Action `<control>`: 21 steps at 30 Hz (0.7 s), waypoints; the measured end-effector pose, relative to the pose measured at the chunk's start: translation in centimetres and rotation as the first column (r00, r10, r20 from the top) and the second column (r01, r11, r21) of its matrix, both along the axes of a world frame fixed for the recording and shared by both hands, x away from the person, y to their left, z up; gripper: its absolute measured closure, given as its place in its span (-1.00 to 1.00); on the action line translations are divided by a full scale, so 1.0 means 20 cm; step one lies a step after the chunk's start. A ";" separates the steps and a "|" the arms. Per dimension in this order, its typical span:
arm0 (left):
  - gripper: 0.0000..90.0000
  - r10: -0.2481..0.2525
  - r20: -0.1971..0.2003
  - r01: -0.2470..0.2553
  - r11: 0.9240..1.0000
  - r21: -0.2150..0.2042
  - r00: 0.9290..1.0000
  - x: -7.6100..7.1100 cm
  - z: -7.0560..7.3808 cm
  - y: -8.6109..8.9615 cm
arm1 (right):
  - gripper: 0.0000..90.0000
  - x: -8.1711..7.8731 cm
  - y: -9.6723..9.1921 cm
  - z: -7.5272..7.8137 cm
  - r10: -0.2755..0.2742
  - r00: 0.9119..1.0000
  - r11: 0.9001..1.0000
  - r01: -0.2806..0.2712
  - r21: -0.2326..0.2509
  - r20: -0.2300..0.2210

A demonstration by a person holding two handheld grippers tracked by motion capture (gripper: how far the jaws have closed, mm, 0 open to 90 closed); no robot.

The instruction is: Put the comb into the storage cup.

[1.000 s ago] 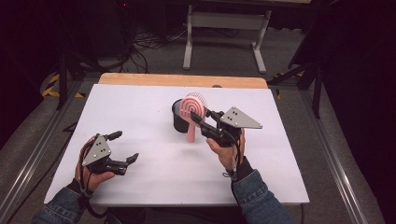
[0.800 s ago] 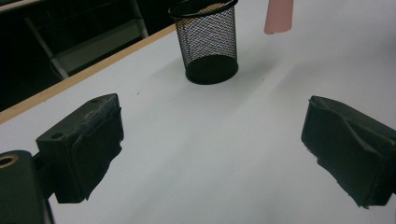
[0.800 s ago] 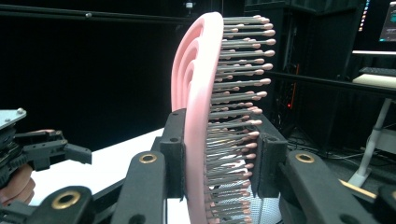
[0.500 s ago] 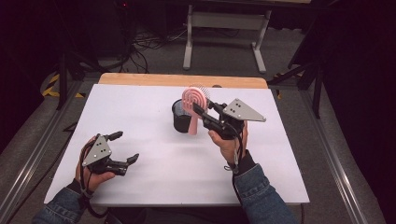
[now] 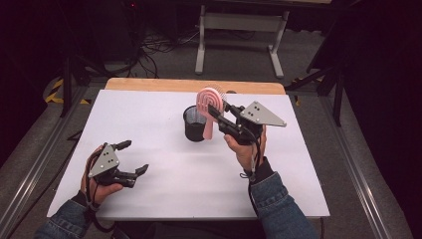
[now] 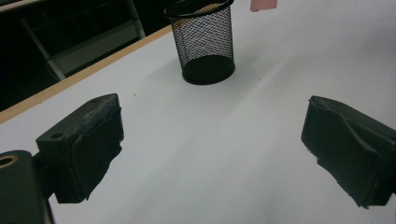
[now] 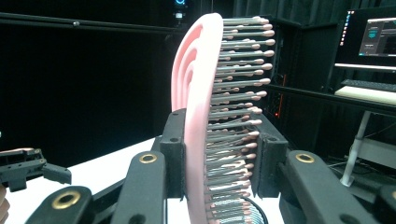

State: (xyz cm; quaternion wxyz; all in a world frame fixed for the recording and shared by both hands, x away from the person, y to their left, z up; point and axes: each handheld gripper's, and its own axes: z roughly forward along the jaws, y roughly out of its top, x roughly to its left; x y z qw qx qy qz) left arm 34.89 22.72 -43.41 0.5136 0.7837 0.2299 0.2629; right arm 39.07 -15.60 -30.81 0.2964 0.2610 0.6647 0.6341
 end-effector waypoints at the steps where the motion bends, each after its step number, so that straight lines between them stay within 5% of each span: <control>1: -0.86 0.000 0.000 0.000 1.000 0.000 1.000 0.00 0.00 0.00 | 0.42 0.00 0.00 0.00 -0.002 1.000 1.000 0.002 -0.001 0.003; 21: -0.86 -0.007 -0.006 0.007 1.000 -0.002 1.000 0.00 0.00 0.00 | 0.42 0.07 -0.02 0.07 -0.038 0.999 0.999 0.038 0.004 0.015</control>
